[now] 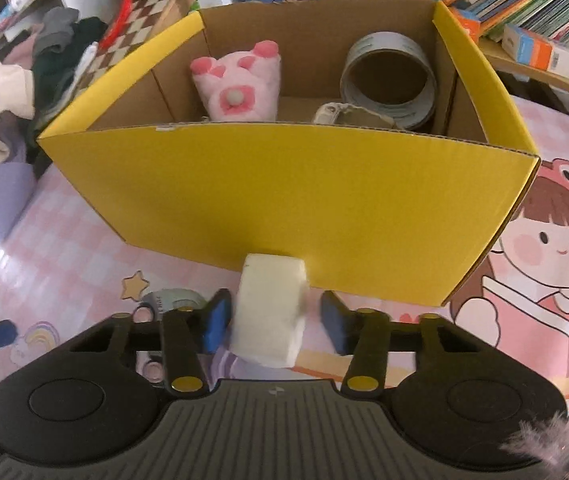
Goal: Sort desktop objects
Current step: 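Lower right gripper around the white block and close on it, then move left gripper to grey toy car and close on it while right holds white block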
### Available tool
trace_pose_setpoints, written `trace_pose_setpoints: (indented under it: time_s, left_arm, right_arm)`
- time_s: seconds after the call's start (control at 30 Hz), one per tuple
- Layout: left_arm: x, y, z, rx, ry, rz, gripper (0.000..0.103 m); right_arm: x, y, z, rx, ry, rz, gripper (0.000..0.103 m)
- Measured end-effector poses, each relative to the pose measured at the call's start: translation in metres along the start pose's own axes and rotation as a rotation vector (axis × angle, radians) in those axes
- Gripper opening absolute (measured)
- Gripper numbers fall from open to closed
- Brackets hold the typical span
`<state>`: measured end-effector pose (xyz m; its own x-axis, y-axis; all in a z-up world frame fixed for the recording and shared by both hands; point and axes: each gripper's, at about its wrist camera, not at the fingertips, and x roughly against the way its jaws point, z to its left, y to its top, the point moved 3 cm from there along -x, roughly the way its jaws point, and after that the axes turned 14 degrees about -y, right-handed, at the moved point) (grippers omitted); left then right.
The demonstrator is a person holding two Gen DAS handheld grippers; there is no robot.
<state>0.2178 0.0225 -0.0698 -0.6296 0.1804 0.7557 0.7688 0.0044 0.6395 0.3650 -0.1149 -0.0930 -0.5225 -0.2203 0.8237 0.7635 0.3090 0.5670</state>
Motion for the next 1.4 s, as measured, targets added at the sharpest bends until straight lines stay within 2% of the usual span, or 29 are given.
trace_pose_setpoints:
  time_s: [0.17,0.27,0.53,0.77,1.2,1.4]
  left_arm:
    - [-0.008,0.004,-0.006,-0.025,-0.019,0.004,0.083]
    - [-0.012,0.007,-0.01,-0.045,-0.03,0.006,0.083]
    - [-0.028,0.016,-0.017,-0.082,-0.06,0.011,0.083]
    - [-0.039,0.026,-0.023,-0.107,-0.08,0.007,0.083]
    - [-0.057,0.036,-0.029,-0.125,-0.101,0.024,0.083]
    - [-0.052,0.036,-0.038,-0.145,-0.163,0.011,0.083]
  right_arm:
    - [0.007,-0.003,0.005,0.042,0.009,-0.007,0.027]
    - [0.014,-0.006,0.002,0.045,0.007,-0.016,0.026]
    - [0.04,-0.018,-0.021,0.034,-0.038,-0.052,0.025]
    - [0.05,-0.034,-0.034,0.041,-0.075,-0.035,0.025]
    - [0.037,-0.041,-0.041,0.03,-0.076,0.025,0.025]
    - [0.038,-0.043,-0.053,-0.02,-0.087,0.034,0.025]
